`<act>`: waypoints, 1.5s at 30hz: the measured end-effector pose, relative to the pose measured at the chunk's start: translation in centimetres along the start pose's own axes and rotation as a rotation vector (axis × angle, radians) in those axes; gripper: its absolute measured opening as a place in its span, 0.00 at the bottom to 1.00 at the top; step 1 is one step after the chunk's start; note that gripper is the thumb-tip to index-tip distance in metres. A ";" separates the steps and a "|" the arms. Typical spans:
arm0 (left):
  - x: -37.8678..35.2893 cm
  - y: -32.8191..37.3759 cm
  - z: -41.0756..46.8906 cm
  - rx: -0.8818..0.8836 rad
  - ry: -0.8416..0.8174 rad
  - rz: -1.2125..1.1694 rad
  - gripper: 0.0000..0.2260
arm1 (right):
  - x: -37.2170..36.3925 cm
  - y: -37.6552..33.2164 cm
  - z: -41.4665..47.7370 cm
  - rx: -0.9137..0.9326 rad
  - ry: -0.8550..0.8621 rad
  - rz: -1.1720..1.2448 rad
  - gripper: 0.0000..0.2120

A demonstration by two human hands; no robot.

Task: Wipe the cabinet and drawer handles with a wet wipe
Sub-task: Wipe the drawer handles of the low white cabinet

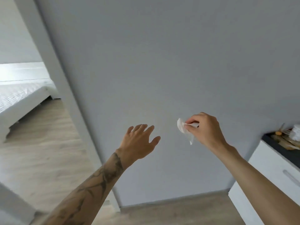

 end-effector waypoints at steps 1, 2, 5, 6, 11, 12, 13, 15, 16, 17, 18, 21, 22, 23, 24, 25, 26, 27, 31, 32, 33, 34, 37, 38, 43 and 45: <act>1.5 -2.4 -2.5 0.046 0.022 0.001 0.29 | -0.9 -3.4 -0.4 0.039 -0.019 0.025 0.01; 3.0 -4.8 -4.9 0.096 0.046 0.002 0.29 | -1.9 -6.9 -0.7 0.084 -0.040 0.044 0.01; 7.2 -12.3 -12.3 0.245 0.111 0.009 0.29 | -5.3 -17.9 -1.9 0.237 -0.109 0.089 0.01; 8.5 -14.8 -14.9 0.289 0.132 0.010 0.29 | -6.6 -21.6 -2.4 0.286 -0.127 0.111 0.02; 14.2 -27.5 -27.9 0.516 0.208 0.040 0.30 | -14.2 -39.9 -6.4 0.491 -0.238 0.232 0.05; 15.2 -30.2 -30.6 0.564 0.217 0.045 0.30 | -16.0 -43.7 -7.6 0.537 -0.257 0.251 0.05; 16.2 -32.9 -33.3 0.610 0.225 0.053 0.30 | -17.7 -47.5 -8.7 0.581 -0.275 0.267 0.05; 18.0 -38.3 -38.5 0.695 0.241 0.072 0.30 | -20.9 -55.0 -11.1 0.663 -0.307 0.299 0.04; 18.9 -41.0 -41.0 0.735 0.238 0.080 0.30 | -22.5 -58.6 -12.3 0.694 -0.323 0.320 0.04; 19.8 -43.5 -43.5 0.774 0.236 0.084 0.30 | -23.9 -62.2 -13.5 0.724 -0.344 0.342 0.04; 20.7 -45.9 -46.1 0.816 0.238 0.088 0.30 | -25.1 -65.8 -14.8 0.756 -0.364 0.360 0.04; 23.5 -52.5 -54.1 0.943 0.256 0.095 0.29 | -28.4 -76.5 -18.9 0.847 -0.416 0.424 0.06; 24.3 -54.4 -56.7 0.982 0.275 0.088 0.29 | -29.1 -79.8 -20.5 0.880 -0.434 0.442 0.07; 25.2 -56.1 -59.3 1.021 0.295 0.078 0.28 | -29.9 -83.1 -22.1 0.910 -0.452 0.458 0.09; 26.1 -57.9 -61.9 1.056 0.312 0.072 0.27 | -30.7 -86.4 -23.6 0.937 -0.471 0.470 0.10; 26.9 -59.6 -64.4 1.084 0.329 0.073 0.25 | -31.5 -89.5 -25.2 0.961 -0.495 0.474 0.11; 27.7 -61.4 -66.9 1.111 0.341 0.066 0.25 | -32.2 -92.5 -26.8 0.981 -0.514 0.475 0.11; 28.5 -63.2 -69.3 1.134 0.353 0.057 0.25 | -32.9 -95.5 -28.5 1.002 -0.525 0.476 0.11; 31.0 -71.3 -79.1 1.187 0.375 0.072 0.29 | -36.5 -106.9 -35.4 1.060 -0.559 0.488 0.09; 31.4 -72.4 -80.1 1.186 0.373 0.078 0.29 | -36.8 -108.1 -36.1 1.061 -0.570 0.492 0.09; 32.0 -74.3 -82.4 1.187 0.378 0.082 0.29 | -37.6 -110.7 -37.7 1.066 -0.580 0.495 0.10; 32.7 -76.6 -85.2 1.196 0.385 0.080 0.29 | -38.5 -113.6 -39.5 1.071 -0.578 0.496 0.11; 35.4 -83.7 -92.8 1.208 0.370 0.084 0.29 | -40.6 -122.2 -44.0 1.062 -0.595 0.474 0.10; 36.4 -85.8 -95.0 1.209 0.363 0.089 0.29 | -41.1 -125.0 -45.3 1.057 -0.598 0.472 0.08; 41.1 -96.3 -103.9 1.216 0.351 0.101 0.29 | -44.7 -137.8 -50.4 1.052 -0.597 0.466 0.06; 42.8 -100.6 -106.9 1.216 0.343 0.103 0.30 | -46.6 -142.7 -52.1 1.054 -0.597 0.470 0.06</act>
Point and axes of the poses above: each hand's wrist, its own z-axis towards the middle knuckle, its own x-axis out of the back of the hand, y = z × x, the point moved 4 cm from there along z, towards the middle knuckle, and after that the axes turned 11 degrees about -z, right-handed, at the moved point
